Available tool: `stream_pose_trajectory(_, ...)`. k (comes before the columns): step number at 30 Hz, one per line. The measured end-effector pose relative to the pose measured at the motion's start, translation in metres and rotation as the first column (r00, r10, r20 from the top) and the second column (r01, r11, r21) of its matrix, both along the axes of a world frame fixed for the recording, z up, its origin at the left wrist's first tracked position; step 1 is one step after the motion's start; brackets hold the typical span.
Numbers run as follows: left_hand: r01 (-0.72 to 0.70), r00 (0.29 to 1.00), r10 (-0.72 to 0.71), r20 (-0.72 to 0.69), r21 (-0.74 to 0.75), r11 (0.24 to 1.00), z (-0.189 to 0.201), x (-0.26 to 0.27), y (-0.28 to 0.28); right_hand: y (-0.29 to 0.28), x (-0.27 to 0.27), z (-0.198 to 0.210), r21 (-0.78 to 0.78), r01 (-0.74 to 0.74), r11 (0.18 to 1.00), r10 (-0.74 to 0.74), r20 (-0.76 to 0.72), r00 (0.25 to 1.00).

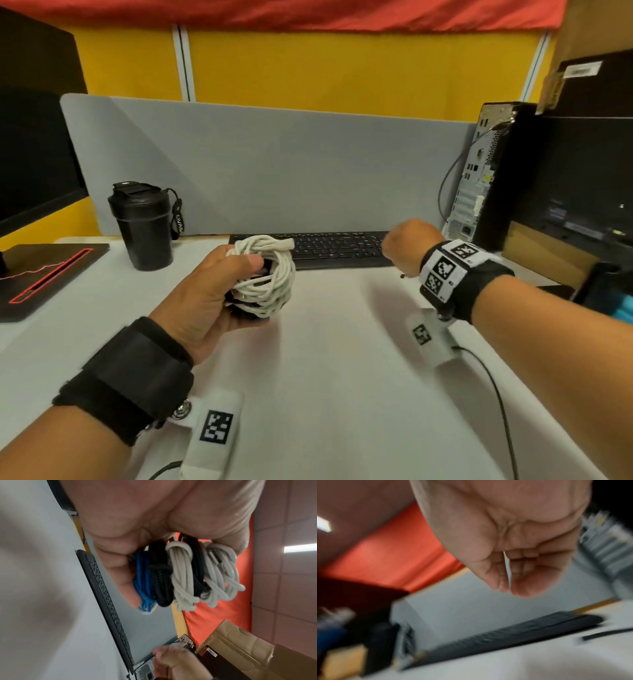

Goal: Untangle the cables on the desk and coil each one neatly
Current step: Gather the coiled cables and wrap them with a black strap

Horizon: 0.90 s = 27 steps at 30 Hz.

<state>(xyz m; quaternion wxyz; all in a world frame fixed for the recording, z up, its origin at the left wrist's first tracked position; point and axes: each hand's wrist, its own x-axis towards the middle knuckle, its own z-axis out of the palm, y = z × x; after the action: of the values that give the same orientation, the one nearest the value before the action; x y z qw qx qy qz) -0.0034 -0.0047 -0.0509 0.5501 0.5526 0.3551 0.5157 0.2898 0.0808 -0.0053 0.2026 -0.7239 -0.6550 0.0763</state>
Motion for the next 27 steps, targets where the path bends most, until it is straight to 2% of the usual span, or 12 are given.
stream_pose_trajectory(2, 0.024, 1.000, -0.024, -0.009, 0.012, 1.000, 0.002, 0.002, -0.002, 0.011, 0.041, -0.010, -0.103, 0.087, 0.991, -0.047, 0.339, 0.940)
stream_pose_trajectory(7, -0.005, 1.000, 0.006, -0.001, 0.035, 0.999, 0.006, 0.006, -0.008, 0.022, 0.081, -0.034, -0.333, 0.354, 0.874, -0.029, 0.691, 0.722)
stream_pose_trajectory(11, -0.004, 0.999, 0.003, 0.048, 0.037, 0.999, 0.010, 0.006, -0.011, 0.017, 0.073, -0.042, -0.295, 0.298, 0.908, -0.015, 0.688, 0.726)
stream_pose_trajectory(14, 0.026, 0.997, -0.028, 0.069, 0.037, 0.999, 0.010, 0.006, -0.011, 0.009, 0.052, -0.031, -0.403, 0.271, 0.874, 0.092, 0.685, 0.723)
stream_pose_trajectory(16, 0.037, 0.997, -0.040, 0.073, 0.044, 0.998, 0.011, 0.006, -0.012, 0.002, 0.033, -0.020, -0.468, 0.183, 0.865, 0.107, 0.527, 0.843)
stream_pose_trajectory(17, 0.038, 0.996, -0.041, 0.073, 0.052, 0.998, 0.011, 0.006, -0.012, 0.000, 0.024, -0.017, -0.468, 0.093, 0.879, 0.095, 0.362, 0.927)
stream_pose_trajectory(18, 0.042, 0.996, -0.046, 0.072, 0.063, 0.997, 0.011, 0.006, -0.013, -0.002, 0.014, -0.014, -0.452, -0.005, 0.892, 0.055, 0.097, 0.994)
stream_pose_trajectory(19, 0.045, 0.996, -0.051, 0.070, 0.076, 0.996, 0.011, 0.006, -0.013, -0.005, 0.003, -0.011, -0.407, -0.096, 0.908, 0.020, -0.187, 0.982)
stream_pose_trajectory(20, 0.048, 0.996, -0.054, 0.069, 0.089, 0.995, 0.011, 0.006, -0.014, -0.007, -0.008, -0.007, -0.336, -0.176, 0.925, 0.022, -0.416, 0.909)
stream_pose_trajectory(22, 0.056, 0.995, -0.065, 0.074, 0.112, 0.992, 0.011, 0.006, -0.014, -0.010, -0.030, 0.002, -0.216, -0.263, 0.940, 0.061, -0.654, 0.754)
stream_pose_trajectory(25, 0.084, 0.992, -0.097, 0.079, 0.149, 0.985, 0.011, 0.005, -0.016, -0.007, -0.058, 0.011, -0.084, -0.261, 0.962, 0.088, -0.806, 0.585)
stream_pose_trajectory(27, 0.119, 0.987, -0.137, 0.089, 0.177, 0.977, 0.013, 0.004, -0.018, -0.003, -0.068, 0.013, -0.063, -0.209, 0.976, 0.059, -0.846, 0.529)
